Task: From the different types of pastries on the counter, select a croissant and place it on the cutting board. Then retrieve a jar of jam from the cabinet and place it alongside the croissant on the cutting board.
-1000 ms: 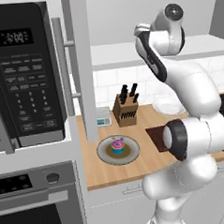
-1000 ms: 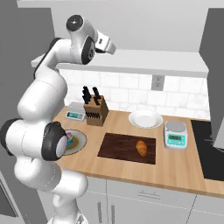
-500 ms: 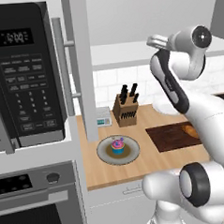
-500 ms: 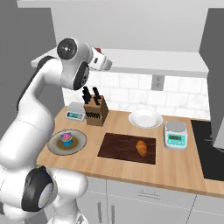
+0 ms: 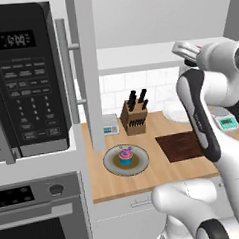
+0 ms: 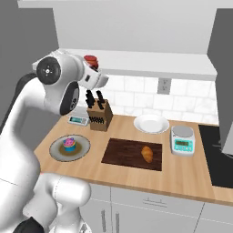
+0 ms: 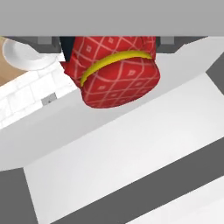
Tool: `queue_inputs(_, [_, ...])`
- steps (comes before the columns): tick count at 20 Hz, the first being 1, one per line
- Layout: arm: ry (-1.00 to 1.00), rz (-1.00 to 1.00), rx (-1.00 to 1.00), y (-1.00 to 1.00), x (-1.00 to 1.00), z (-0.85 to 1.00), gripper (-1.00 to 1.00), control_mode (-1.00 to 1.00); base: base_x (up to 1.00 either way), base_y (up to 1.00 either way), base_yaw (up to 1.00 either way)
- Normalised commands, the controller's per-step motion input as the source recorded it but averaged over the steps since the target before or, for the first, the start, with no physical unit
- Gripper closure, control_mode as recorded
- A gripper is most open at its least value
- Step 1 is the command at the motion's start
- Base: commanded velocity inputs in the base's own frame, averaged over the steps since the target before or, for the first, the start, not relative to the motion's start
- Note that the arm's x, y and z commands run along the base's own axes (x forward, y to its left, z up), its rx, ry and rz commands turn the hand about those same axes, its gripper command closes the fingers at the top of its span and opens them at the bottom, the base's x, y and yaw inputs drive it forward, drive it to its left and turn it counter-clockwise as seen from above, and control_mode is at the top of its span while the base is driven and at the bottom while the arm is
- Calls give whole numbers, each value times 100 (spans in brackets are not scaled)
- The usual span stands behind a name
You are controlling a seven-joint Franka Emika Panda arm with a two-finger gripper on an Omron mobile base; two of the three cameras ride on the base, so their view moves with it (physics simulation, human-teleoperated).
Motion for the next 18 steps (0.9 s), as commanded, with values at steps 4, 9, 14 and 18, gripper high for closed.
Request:
queue_inputs(4, [0, -6, 3, 0, -85, 0, 100, -100, 0, 0, 0])
queue_inputs(9, [0, -7, 4, 0, -90, -2, 100, -100, 0, 0, 0])
queue_inputs(14, [0, -6, 3, 0, -91, -2, 100, -100, 0, 0, 0])
queue_inputs(18, [1, -3, 0, 0, -65, 0, 100, -100, 0, 0, 0])
